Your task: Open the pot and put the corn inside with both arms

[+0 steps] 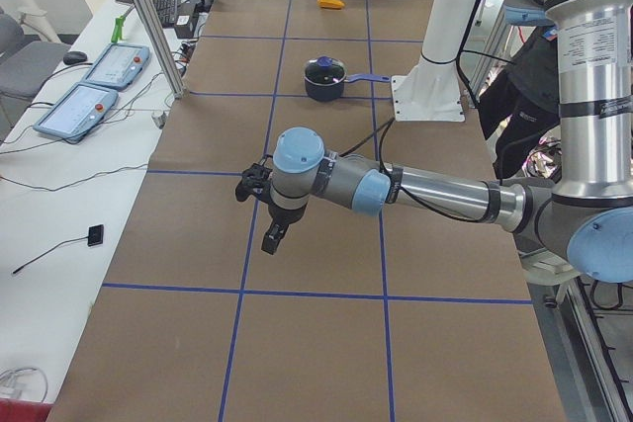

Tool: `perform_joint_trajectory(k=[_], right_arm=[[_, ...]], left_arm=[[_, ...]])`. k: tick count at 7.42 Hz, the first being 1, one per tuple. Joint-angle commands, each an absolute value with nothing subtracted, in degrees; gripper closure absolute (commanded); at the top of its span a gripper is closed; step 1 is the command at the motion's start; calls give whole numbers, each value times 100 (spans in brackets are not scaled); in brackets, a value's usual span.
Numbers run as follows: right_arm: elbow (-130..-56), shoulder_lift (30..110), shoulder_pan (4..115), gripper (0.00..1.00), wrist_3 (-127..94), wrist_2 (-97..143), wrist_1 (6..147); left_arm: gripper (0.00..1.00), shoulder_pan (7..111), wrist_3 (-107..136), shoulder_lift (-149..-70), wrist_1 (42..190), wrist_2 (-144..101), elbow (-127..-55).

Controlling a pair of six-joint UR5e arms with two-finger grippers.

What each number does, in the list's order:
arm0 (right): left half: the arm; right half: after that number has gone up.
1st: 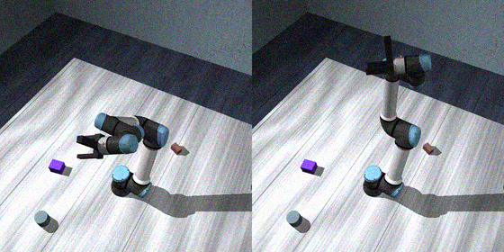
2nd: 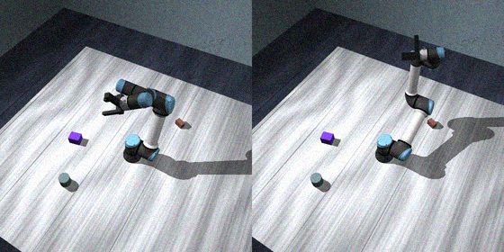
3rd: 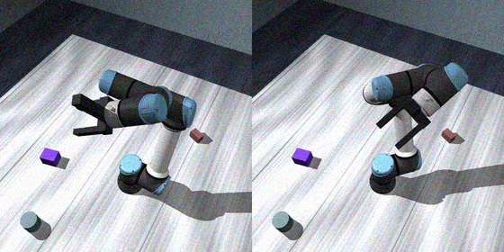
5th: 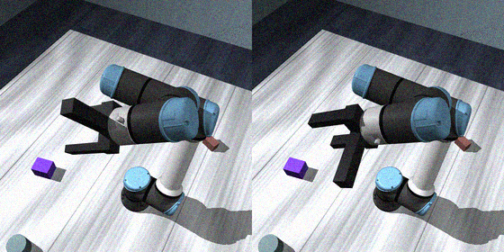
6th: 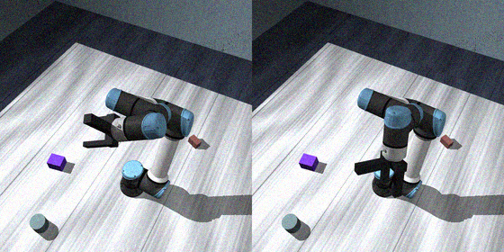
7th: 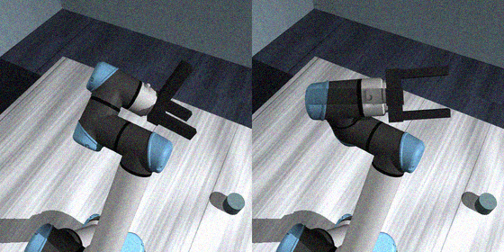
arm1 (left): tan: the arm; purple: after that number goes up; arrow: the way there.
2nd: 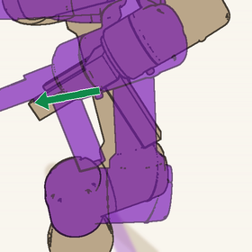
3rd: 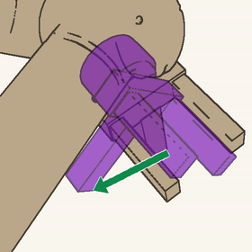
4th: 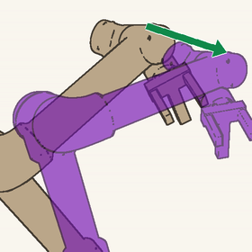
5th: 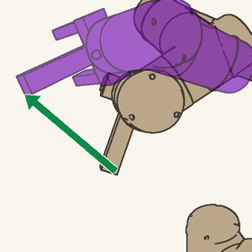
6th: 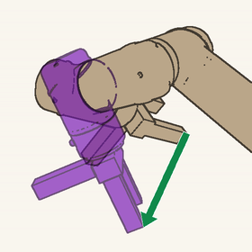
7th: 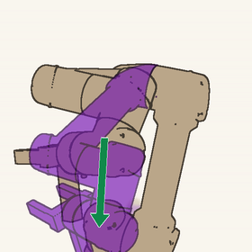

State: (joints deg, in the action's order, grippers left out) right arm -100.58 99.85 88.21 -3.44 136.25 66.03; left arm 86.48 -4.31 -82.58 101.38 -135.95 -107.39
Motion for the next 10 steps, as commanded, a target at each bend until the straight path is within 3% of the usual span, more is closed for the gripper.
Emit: perform_joint_trajectory(k=[1, 3, 6, 10], right_arm=[[-10019, 9941, 8816, 0, -613, 13790, 6381], [-10081, 9862, 8745, 0, -1150, 13781, 6390], [-10081, 9853, 8745, 0, -1160, 13790, 6390], [-10063, 9853, 8745, 0, -1160, 13790, 6390]], left_arm=[[2, 8640, -465, -8402, 10735, -14071, -10765], [2, 7642, 83, -9006, 10978, -13731, -10749], [0, 6088, 2892, -10076, 10934, -13003, -10934], [0, 4232, 3944, -12405, 8749, -11438, -10855]])
